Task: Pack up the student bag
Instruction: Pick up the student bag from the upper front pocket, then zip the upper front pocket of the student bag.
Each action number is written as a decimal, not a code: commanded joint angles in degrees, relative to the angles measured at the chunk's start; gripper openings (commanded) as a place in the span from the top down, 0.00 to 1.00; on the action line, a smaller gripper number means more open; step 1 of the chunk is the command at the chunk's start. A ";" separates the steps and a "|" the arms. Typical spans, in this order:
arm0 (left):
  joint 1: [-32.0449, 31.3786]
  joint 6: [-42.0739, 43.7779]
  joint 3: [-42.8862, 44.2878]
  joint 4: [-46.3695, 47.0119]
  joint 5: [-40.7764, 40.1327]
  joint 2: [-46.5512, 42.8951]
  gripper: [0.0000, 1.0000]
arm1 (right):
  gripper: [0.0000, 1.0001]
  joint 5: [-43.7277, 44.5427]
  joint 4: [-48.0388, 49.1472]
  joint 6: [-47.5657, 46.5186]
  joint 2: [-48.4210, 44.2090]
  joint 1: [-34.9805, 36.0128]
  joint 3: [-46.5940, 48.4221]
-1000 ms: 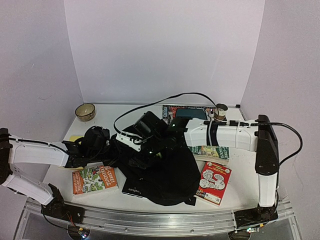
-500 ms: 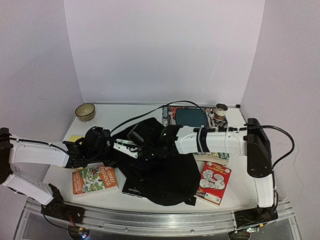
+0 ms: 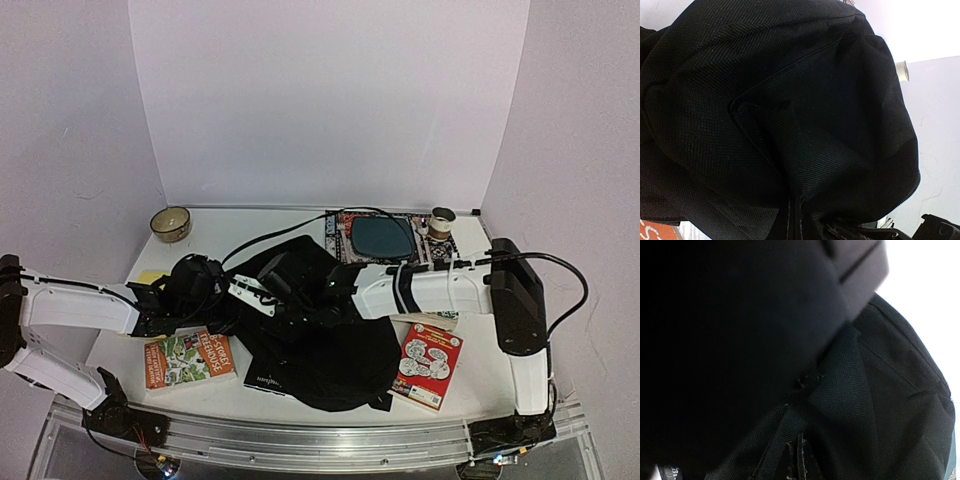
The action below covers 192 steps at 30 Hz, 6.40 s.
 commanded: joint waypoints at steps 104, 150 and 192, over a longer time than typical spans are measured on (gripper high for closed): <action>-4.54 1.49 0.80 14.06 4.03 -3.63 1.00 | 0.68 -11.12 -14.13 16.81 -1.42 -3.32 5.96; -4.70 -1.07 -7.24 14.12 0.76 -6.14 1.00 | 1.00 -18.79 -10.31 25.10 -13.16 -8.71 -7.24; -5.32 33.52 3.46 -9.40 1.31 -18.95 0.34 | 1.00 -31.33 1.41 35.10 -14.53 -11.32 -5.55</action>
